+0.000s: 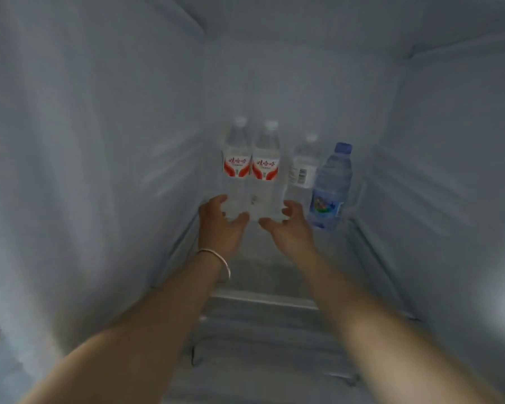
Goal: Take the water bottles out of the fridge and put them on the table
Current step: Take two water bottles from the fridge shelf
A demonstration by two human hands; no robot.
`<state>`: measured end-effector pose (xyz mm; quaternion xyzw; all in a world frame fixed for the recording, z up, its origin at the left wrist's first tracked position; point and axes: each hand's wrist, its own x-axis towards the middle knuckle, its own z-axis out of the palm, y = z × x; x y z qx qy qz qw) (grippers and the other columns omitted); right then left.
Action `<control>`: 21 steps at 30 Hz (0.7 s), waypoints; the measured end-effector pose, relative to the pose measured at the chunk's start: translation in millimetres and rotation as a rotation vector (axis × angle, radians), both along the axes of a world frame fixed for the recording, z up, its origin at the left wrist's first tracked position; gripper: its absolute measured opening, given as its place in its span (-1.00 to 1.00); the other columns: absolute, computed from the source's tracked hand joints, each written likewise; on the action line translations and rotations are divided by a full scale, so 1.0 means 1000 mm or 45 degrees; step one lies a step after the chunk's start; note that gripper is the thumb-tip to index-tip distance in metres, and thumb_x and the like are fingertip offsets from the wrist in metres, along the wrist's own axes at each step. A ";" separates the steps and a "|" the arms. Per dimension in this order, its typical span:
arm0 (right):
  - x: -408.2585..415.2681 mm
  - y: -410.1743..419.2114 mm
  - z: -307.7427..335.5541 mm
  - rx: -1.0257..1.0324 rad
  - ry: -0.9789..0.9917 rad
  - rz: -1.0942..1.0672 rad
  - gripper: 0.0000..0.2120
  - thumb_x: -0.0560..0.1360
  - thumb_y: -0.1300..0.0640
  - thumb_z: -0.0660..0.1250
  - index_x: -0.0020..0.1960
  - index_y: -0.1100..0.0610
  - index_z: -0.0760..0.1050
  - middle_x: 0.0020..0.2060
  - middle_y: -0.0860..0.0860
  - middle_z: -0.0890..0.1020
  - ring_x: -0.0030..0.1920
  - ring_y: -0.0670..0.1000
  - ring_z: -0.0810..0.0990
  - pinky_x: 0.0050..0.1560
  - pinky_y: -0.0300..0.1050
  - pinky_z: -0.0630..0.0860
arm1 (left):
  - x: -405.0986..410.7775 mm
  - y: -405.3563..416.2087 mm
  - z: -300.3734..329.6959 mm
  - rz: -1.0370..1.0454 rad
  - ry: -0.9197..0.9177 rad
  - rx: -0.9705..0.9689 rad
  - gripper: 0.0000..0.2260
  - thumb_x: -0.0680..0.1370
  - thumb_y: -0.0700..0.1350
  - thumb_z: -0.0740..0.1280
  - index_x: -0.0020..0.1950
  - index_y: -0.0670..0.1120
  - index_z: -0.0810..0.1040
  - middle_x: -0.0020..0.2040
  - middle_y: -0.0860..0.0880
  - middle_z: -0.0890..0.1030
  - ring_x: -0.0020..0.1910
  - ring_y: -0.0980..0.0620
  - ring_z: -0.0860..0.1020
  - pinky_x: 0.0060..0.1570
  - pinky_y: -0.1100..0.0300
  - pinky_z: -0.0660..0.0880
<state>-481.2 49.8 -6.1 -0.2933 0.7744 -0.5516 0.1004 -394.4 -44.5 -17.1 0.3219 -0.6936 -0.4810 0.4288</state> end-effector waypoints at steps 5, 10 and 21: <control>-0.032 -0.045 -0.004 -0.200 0.037 0.079 -0.13 0.27 0.11 0.53 0.44 0.02 0.13 0.32 -0.02 0.41 0.30 -0.02 0.42 0.33 0.02 0.40 | -0.041 -0.039 -0.005 0.159 0.035 -0.025 -0.35 0.41 0.02 0.46 0.42 -0.10 0.28 0.39 -0.12 0.26 0.32 -0.09 0.39 0.35 0.00 0.36; -0.053 -0.071 -0.015 -0.257 0.033 0.066 -0.05 0.35 0.02 0.49 0.52 0.00 -0.06 0.44 -0.04 0.25 0.41 -0.07 0.27 0.37 -0.11 0.29 | -0.062 -0.069 -0.002 0.213 0.138 0.032 -0.37 0.44 0.00 0.45 0.42 -0.14 0.29 0.38 -0.13 0.30 0.29 -0.07 0.42 0.24 0.16 0.36; -0.072 -0.106 -0.015 -0.587 0.027 -0.020 -0.53 0.24 -0.03 0.57 -0.02 -0.31 0.38 -0.06 -0.28 0.58 -0.03 -0.24 0.60 0.00 -0.22 0.55 | -0.087 -0.101 -0.008 -0.175 0.254 0.024 -0.52 0.24 0.31 0.43 0.07 0.13 0.60 0.00 0.09 0.70 0.03 0.11 0.65 0.10 0.01 0.56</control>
